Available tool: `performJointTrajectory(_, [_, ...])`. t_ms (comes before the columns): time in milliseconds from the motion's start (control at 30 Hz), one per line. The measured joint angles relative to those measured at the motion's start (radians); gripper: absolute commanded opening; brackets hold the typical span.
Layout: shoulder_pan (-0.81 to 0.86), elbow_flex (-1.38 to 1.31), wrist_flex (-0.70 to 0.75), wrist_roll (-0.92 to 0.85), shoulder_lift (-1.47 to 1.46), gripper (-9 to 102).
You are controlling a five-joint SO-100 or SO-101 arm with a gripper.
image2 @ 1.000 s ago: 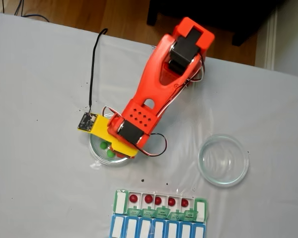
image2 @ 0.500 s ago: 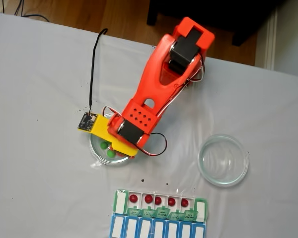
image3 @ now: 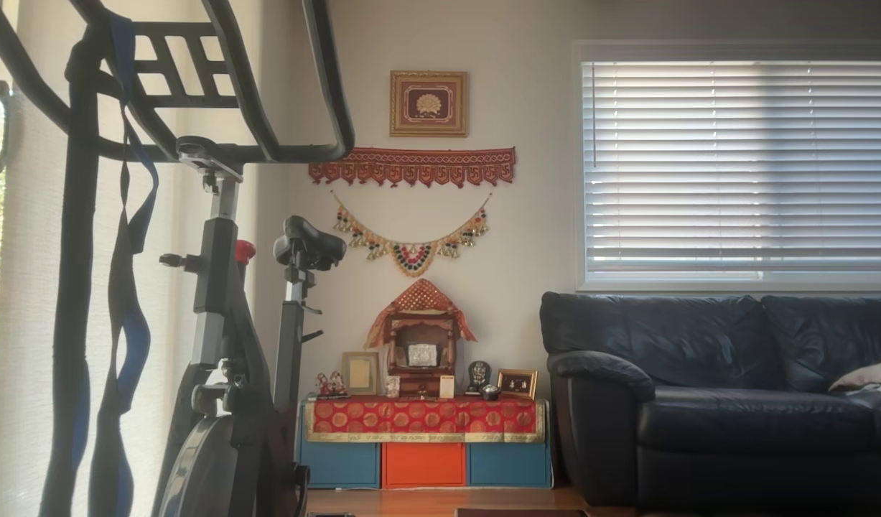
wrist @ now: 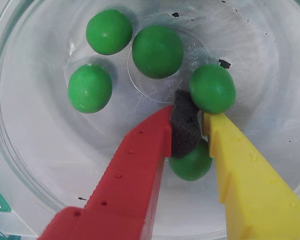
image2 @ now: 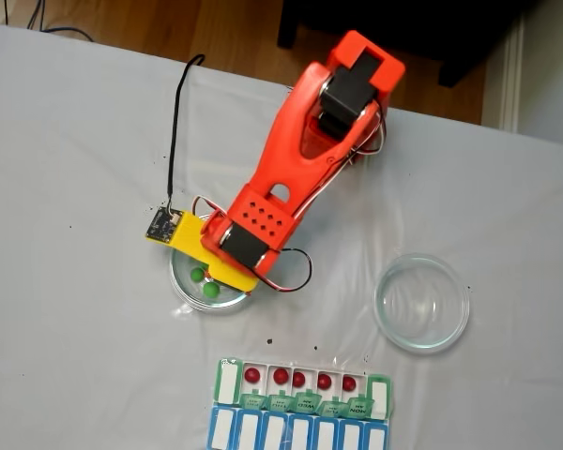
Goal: Sort medicines into box.
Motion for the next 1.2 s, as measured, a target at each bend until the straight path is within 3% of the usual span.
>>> performJointTrajectory(600, [0.0, 0.029, -0.035, -0.017, 0.035, 16])
performJointTrajectory(1200, [-0.043, -0.009, 0.032, -0.02, 0.034, 17])
